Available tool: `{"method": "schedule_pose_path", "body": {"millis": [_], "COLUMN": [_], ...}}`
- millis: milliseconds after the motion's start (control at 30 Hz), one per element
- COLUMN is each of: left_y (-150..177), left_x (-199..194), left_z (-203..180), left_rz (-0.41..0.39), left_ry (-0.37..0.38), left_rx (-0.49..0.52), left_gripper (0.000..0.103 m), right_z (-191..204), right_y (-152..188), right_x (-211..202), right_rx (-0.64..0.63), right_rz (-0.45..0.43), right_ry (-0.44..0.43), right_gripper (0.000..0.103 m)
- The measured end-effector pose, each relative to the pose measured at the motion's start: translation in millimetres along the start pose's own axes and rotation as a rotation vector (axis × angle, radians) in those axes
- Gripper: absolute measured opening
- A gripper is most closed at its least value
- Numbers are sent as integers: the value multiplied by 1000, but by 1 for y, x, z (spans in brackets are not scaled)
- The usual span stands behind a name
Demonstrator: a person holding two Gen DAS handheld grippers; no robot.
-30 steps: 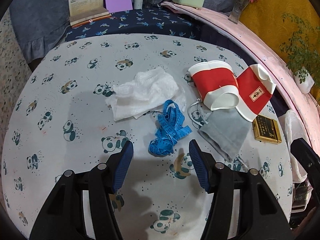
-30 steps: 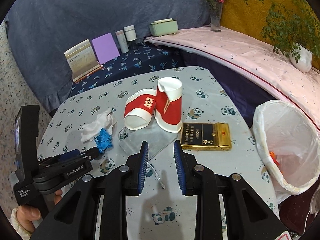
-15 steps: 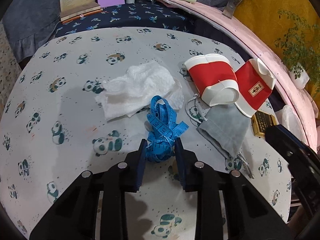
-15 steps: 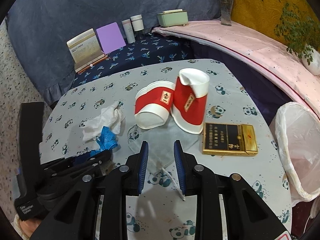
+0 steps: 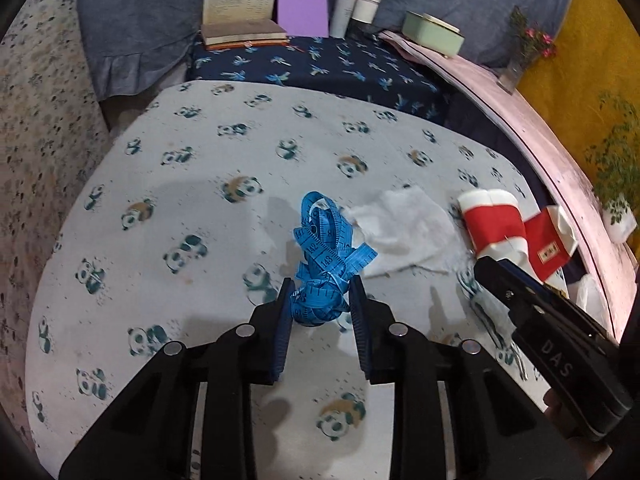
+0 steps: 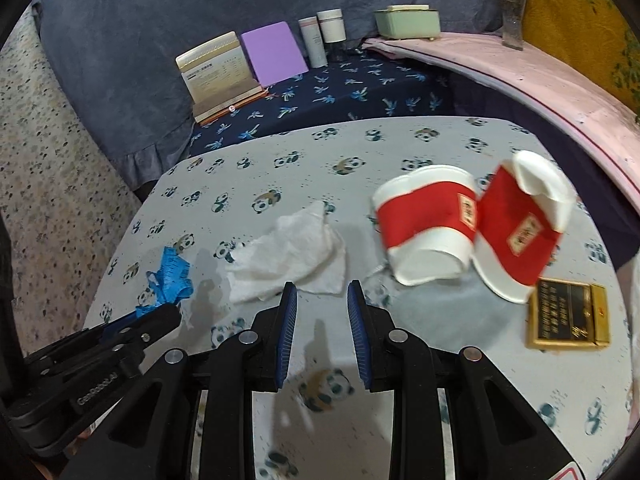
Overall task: Collect trash
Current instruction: 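Grasp the blue tape measure with the left tool while the right tool grasps a white tissue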
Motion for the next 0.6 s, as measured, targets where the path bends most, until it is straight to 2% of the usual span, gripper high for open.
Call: {"method": "schedule_pose_path", "body": {"millis": [233, 333, 500, 600], "left_y": [-13, -15, -14, -13], "left_x": [10, 17, 23, 23], "left_z": [8, 7, 4, 4], "left_rz": [-12, -9, -2, 1], "left_ry": [-19, -21, -23, -25], "left_rx": [-5, -4, 2, 1], "left_gripper": [27, 27, 27, 27], "right_z": [5, 5, 3, 2], "right_y": [-6, -7, -2, 4], "right_x": [37, 48, 61, 65], "right_rx": [6, 11, 12, 31], "right_rz": [28, 36, 60, 87], "right_ry": [5, 5, 4, -11], "right_gripper": [26, 35, 34, 12]}}
Point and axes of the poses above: each gripper's, at about its wrist camera, not at the fingertips, and x roughly the way its jaws point, z to its left, y to its underside, the point moved 8 cm from there along x, roughly the way its jaws point, and after that the axes turned 12 degrees about -z, right-handed, at the moved point
